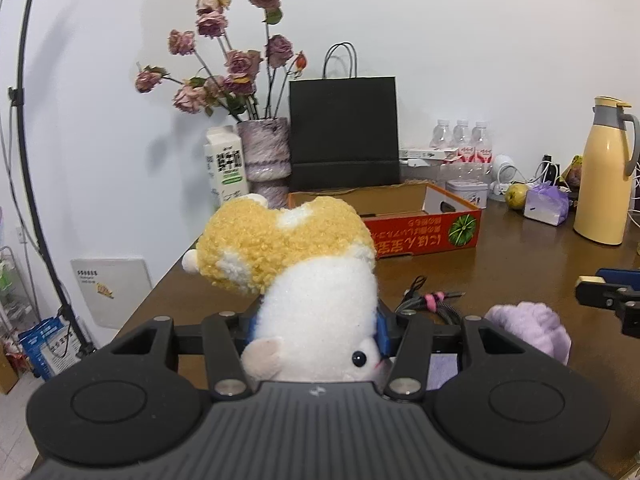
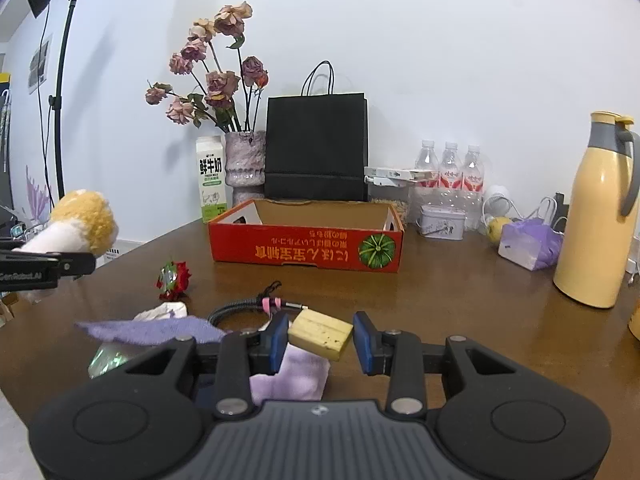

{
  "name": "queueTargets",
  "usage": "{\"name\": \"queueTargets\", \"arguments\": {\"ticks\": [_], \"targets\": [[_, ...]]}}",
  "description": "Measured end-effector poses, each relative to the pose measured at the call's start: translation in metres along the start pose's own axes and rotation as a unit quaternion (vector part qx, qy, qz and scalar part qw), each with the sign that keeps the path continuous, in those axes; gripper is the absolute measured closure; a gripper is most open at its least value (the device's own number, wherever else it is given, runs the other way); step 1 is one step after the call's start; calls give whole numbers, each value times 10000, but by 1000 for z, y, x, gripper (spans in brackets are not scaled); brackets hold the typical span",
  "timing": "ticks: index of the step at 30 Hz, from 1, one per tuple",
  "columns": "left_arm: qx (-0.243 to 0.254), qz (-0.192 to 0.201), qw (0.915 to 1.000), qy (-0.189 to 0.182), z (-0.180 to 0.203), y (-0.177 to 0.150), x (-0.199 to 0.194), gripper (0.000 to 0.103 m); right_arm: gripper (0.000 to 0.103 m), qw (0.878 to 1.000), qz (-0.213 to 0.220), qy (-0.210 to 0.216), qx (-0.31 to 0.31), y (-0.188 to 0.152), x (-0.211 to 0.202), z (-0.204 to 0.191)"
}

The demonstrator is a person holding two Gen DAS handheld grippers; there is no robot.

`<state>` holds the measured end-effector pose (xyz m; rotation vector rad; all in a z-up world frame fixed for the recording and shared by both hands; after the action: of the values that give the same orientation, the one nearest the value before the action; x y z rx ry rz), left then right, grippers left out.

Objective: Organize objects
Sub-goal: 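Carry the sponge with the right gripper while the left carries the sheep over the box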

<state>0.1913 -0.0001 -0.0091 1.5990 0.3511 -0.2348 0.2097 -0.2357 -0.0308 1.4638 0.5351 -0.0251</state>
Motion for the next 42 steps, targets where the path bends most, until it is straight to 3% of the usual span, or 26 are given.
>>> {"name": "queueTargets", "arguments": {"ticks": [23,42], "targets": [[37,-149,9988,-475,23,73,90,52,69,9998,152,72,-68,69,91,15],[-33,-511,9967,-630,26,107,188,52,69,9993,93,344,-81,120,188,13]]}}
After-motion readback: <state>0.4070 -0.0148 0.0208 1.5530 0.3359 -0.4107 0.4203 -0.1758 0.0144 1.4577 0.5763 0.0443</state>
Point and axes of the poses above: each gripper's, at about its wrist camera, not at the fingertips, and x roughly the way its jaws point, z to its right, y to its top, the point moved 8 cm from there along x, roughly the way its jaws point, and after that the axes turned 1 degree about -x, right-handed, at the moved point
